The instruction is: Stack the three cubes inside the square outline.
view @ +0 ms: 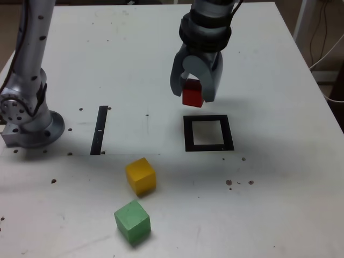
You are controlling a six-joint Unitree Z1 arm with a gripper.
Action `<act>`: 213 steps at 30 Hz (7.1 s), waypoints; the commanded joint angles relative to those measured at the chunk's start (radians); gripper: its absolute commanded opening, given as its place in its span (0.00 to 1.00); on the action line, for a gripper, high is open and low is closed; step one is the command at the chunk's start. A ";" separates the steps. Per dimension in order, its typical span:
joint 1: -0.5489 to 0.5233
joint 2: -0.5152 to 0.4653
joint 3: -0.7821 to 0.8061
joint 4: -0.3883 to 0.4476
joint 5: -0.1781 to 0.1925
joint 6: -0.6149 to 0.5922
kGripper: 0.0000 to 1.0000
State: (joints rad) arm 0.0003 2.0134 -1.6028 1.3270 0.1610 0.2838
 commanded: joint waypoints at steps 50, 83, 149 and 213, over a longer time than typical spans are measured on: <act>-0.094 0.114 0.043 -0.115 -0.101 -0.301 0.68; -0.094 -0.064 0.108 -0.078 -0.053 -0.279 0.99; -0.577 -0.176 0.278 -0.061 -0.143 -0.424 0.99; -0.685 -0.071 0.406 -0.239 -0.003 -0.206 0.50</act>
State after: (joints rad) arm -0.6793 1.9373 -1.1891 1.0896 0.1527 0.0812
